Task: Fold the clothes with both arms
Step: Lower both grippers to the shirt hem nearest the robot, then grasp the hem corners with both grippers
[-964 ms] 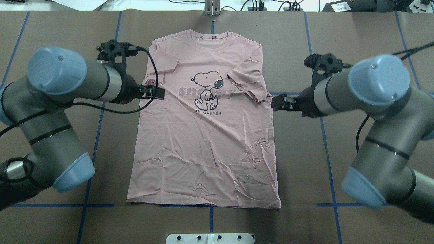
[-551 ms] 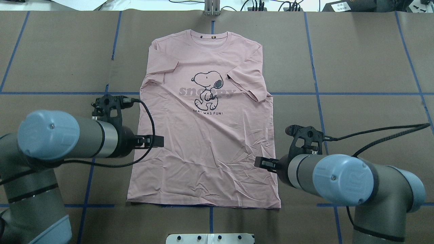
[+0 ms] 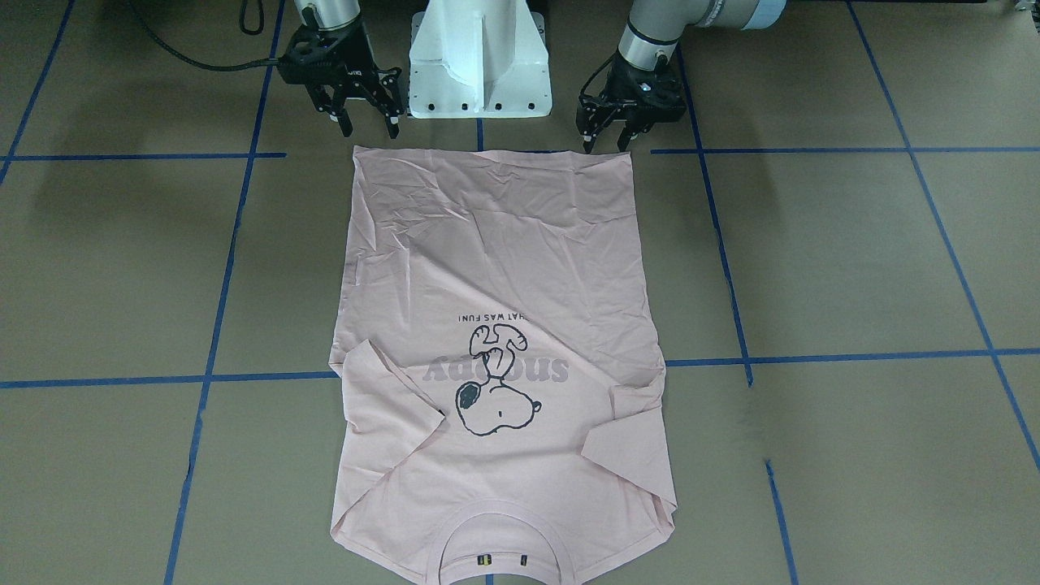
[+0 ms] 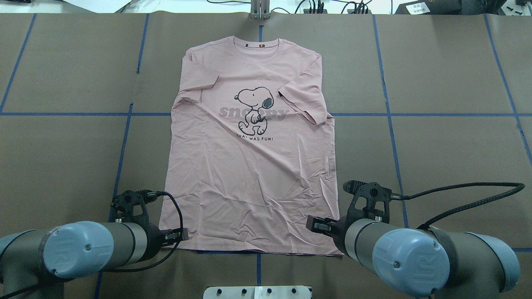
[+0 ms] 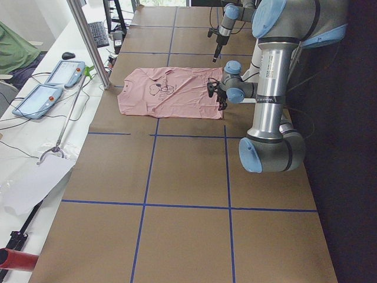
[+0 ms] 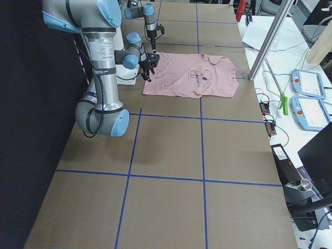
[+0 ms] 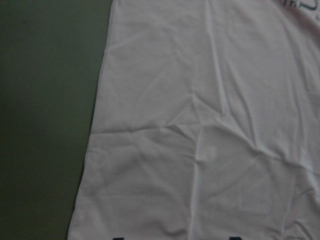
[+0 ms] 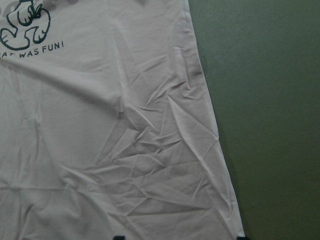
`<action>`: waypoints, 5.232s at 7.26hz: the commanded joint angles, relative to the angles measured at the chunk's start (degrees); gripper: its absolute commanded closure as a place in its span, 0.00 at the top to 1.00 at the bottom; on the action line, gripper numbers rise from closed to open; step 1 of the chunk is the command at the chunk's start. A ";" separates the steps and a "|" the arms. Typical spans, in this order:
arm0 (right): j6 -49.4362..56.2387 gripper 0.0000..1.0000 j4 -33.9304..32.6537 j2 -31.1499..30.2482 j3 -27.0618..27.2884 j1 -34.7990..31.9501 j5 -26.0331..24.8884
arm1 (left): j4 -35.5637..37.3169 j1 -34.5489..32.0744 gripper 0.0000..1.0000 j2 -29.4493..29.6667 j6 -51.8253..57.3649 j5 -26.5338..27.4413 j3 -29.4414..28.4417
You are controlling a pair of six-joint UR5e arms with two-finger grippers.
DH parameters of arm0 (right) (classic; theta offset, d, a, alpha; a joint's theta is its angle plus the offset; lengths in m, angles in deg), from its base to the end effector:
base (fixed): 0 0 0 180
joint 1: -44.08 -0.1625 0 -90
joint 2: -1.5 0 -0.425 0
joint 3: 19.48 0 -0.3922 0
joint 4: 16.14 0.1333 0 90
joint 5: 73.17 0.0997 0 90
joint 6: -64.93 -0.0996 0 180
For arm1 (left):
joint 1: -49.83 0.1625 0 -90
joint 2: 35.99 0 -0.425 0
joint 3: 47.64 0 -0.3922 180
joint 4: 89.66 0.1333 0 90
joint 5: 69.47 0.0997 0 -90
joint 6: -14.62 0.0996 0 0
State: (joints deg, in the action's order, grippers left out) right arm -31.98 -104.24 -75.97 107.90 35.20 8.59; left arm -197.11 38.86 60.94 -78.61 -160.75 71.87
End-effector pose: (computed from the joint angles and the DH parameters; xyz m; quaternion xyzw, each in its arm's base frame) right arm -0.4553 -0.2205 0.2599 0.0721 -0.4346 0.1543 0.8844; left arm 0.4718 -0.2250 0.3296 0.0206 0.4527 -0.1052 0.8852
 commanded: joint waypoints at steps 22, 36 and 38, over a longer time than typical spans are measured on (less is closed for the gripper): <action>-4.78 0.58 -0.41 -0.84 -6.62 4.04 -4.68 | 0.23 0.25 0.00 0.45 0.06 0.06 -2.09; -6.71 0.56 -2.69 -2.07 -7.94 8.26 -6.09 | 0.14 0.42 0.00 0.63 0.06 0.06 -2.18; -6.80 0.54 -2.69 -1.89 -8.02 8.44 -6.09 | 0.14 0.34 0.00 0.63 0.15 0.06 -2.18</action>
State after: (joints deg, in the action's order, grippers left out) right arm -38.71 -106.93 -77.97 99.94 43.48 2.50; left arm -196.97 39.26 61.57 -78.52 -160.70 69.69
